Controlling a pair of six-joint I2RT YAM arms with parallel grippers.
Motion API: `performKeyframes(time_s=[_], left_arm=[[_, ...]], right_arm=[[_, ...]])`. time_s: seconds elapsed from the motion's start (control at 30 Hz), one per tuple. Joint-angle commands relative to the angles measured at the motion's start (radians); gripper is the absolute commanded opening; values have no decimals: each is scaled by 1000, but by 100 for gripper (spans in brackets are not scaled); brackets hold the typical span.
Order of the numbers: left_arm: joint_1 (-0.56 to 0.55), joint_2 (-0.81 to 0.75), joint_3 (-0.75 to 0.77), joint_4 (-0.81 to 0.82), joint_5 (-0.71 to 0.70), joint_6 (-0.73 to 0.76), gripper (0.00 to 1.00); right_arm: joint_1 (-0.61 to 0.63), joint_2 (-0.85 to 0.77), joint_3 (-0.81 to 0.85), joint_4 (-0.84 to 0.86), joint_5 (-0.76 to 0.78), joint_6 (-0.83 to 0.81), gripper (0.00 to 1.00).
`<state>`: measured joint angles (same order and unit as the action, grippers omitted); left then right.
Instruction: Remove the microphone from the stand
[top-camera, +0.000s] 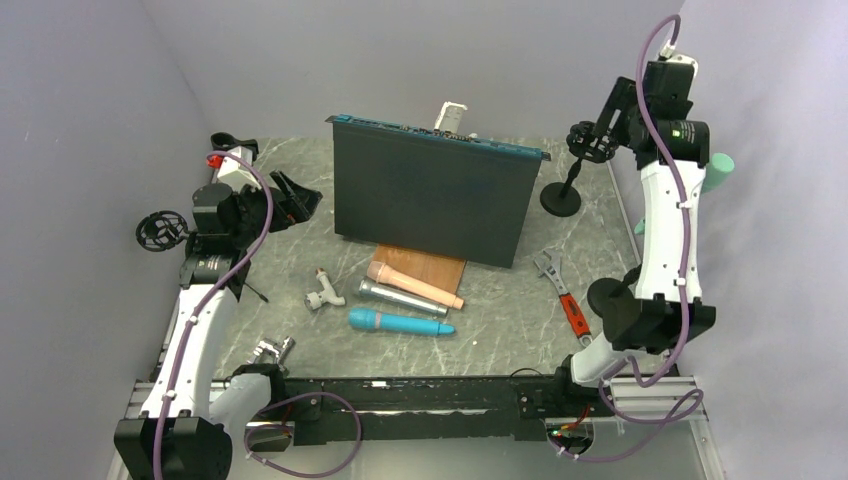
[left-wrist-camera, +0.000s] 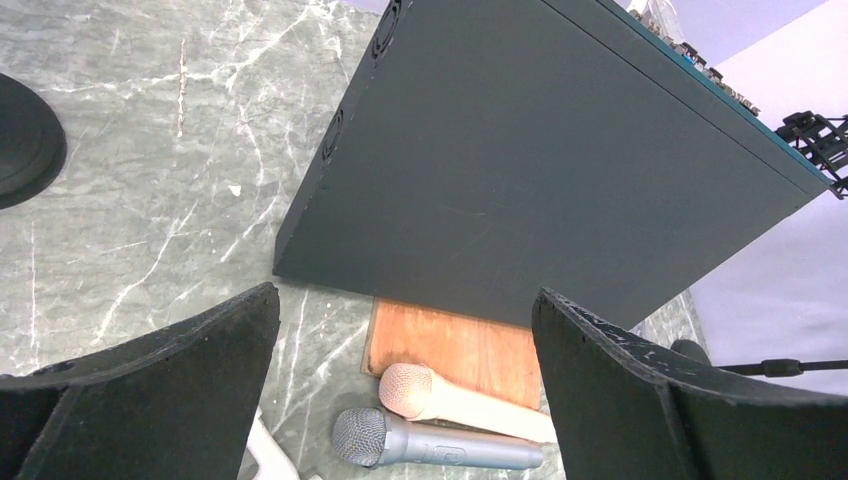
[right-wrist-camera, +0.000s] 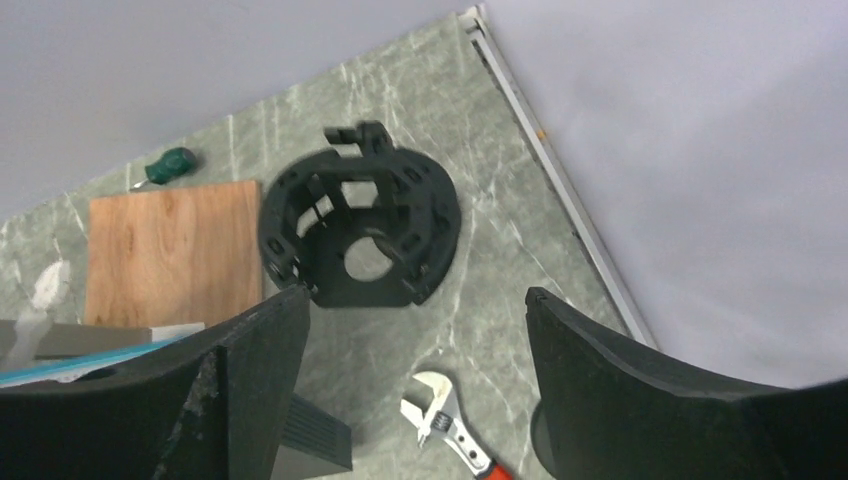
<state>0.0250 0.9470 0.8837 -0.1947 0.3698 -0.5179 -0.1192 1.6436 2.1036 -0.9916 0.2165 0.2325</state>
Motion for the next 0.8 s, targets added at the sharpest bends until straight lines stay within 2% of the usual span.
performKeyframes(time_s=[0.0,0.1,0.23,0.6,0.67,0.77], left_arm=[[5,-5,-6,54,31,-13,99],[5,-4,-6,54,33,-14,99],[5,-7,-6,52,28,-9,99],[5,-17,-5,54,29,-8,99],[5,-17,-7,55,31,-8,99],[5,-16,-6,57,32,-8,99]], right_arm=[[-5,-71,-144,51,58,12,77],[-5,-69,-181,59,49,20,67],[-5,-41,-180,57,53,38,62],[12,32,-174,81,180,51,58],[14,52,-161,79,161,58,56],[40,93,-118,61,210,58,55]])
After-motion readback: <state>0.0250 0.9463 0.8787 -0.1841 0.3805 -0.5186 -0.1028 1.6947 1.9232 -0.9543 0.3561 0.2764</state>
